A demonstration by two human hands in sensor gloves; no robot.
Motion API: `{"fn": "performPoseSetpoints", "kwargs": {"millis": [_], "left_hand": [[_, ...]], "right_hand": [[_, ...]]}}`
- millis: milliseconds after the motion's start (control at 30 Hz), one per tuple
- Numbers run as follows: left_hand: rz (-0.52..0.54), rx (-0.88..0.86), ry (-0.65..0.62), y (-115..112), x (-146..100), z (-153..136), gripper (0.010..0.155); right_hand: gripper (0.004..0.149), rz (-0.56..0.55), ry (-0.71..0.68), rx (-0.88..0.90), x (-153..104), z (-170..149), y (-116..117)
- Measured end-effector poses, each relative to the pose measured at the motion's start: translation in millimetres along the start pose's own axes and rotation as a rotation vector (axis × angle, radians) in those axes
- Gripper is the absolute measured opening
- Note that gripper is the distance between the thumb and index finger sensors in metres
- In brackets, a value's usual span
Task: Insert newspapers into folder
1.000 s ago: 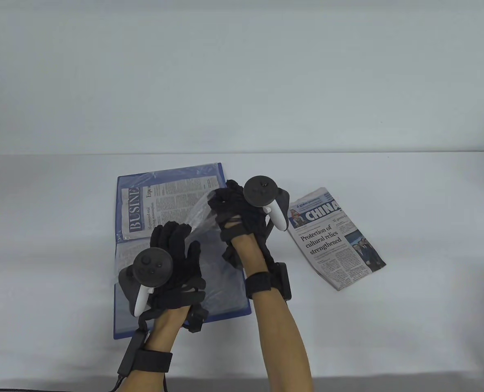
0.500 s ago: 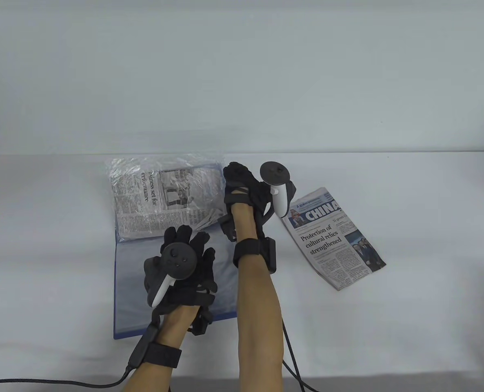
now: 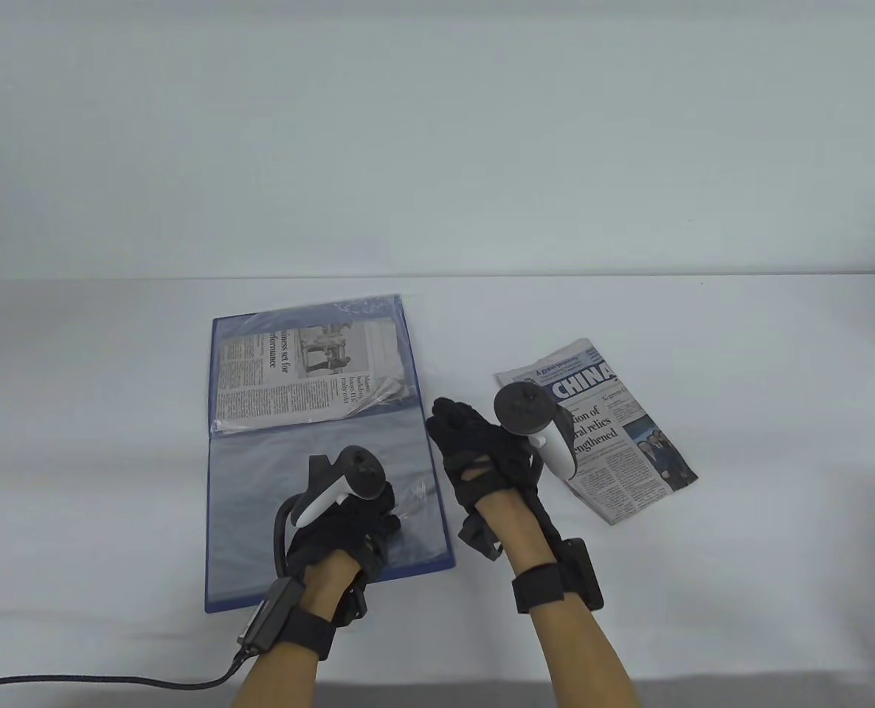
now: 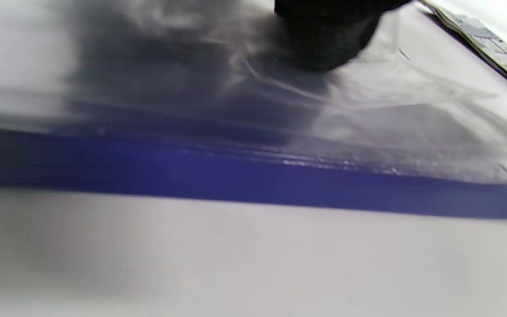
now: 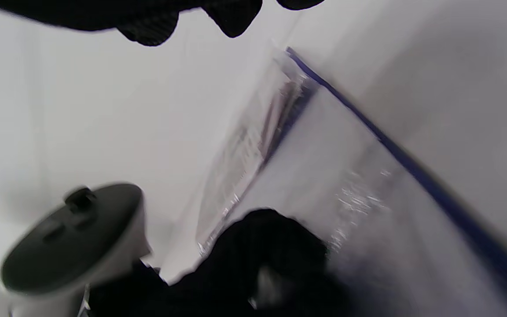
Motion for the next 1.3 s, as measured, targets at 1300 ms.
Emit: {"fn": "performPoseSetpoints", "kwargs": {"millis": [1300], "left_hand": [[0.094,-0.360,-0.177,29,-34,-27,0.042]], "right_hand": [[0.056,-0.012,0.164,-0.137,0,-37,15]]}}
Point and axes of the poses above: the tracker on the back of each hand, its own z axis roughly to the thumb side, its own x axis roughly from the wrist to the fingertips, y = z × x, the point moved 5 cm from there along x, roughly from the wrist to the fingertips, and after that the axes turned 14 degrees about -z, right-handed, at the moved point
